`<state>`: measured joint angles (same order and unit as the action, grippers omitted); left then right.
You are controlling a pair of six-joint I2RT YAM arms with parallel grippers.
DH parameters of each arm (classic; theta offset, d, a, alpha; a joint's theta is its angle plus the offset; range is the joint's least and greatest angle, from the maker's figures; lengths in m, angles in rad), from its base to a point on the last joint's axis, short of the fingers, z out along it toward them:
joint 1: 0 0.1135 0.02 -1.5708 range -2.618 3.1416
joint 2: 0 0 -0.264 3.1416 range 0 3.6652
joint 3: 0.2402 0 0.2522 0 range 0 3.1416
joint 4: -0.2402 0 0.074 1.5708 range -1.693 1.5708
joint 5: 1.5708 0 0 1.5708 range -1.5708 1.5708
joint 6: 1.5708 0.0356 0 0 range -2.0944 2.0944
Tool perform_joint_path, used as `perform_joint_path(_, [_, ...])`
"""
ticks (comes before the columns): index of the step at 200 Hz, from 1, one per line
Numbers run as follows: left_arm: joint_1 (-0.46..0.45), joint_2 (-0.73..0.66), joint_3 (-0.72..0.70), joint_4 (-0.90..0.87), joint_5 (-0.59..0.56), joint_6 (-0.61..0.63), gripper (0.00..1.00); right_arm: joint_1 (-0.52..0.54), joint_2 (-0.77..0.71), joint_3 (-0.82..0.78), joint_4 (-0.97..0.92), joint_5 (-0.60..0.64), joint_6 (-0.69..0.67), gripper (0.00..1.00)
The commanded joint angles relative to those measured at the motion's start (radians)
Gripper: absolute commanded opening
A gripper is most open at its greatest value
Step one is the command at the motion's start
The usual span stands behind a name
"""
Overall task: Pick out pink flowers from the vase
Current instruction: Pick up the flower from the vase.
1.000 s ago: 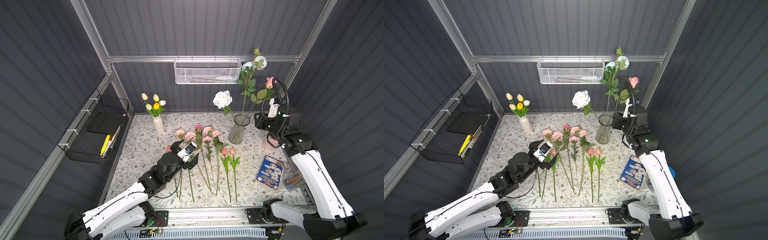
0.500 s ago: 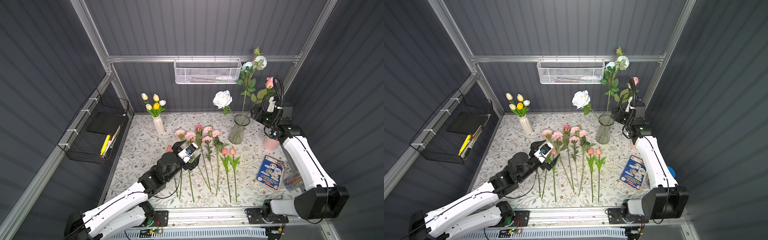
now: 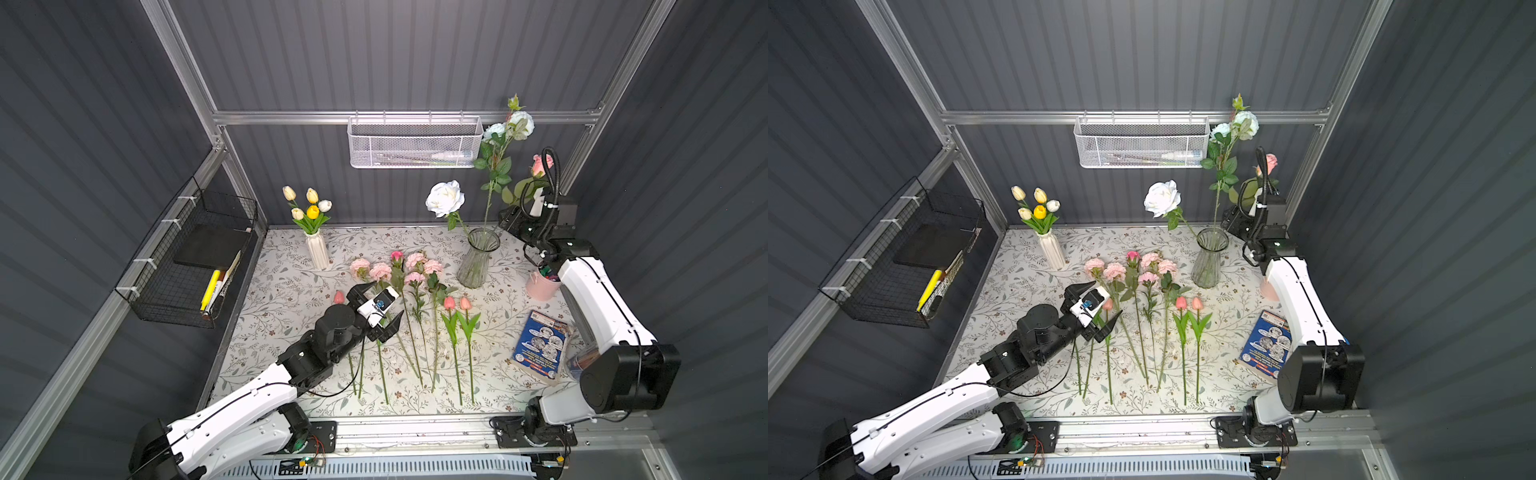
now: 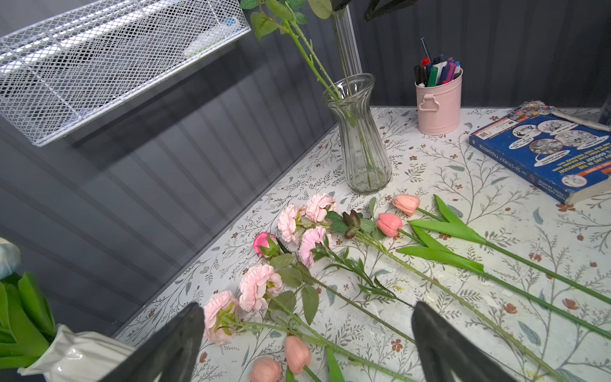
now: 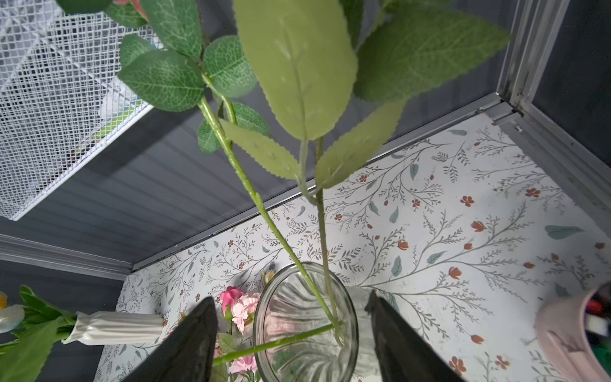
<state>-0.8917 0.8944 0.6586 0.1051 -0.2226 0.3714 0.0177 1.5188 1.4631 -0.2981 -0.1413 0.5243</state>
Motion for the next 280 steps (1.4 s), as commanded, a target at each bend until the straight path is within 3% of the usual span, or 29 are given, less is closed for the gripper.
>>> perform_joint_path(1, [-0.004, 0.005, -0.006, 0.005, 0.010, 0.017, 0.99, -0.006, 0.036, 0.062, -0.026, -0.034, 0.025, 0.73])
perform_joint_path(135, [-0.004, 0.026, 0.006, -0.003, 0.029, 0.025, 0.99, -0.024, 0.194, 0.169, -0.130, -0.003, -0.018, 0.60])
perform_joint_path(280, [-0.003, 0.030, 0.010, -0.014, 0.054, 0.020, 0.99, -0.009, 0.224, 0.094, 0.024, -0.048, -0.020, 0.31])
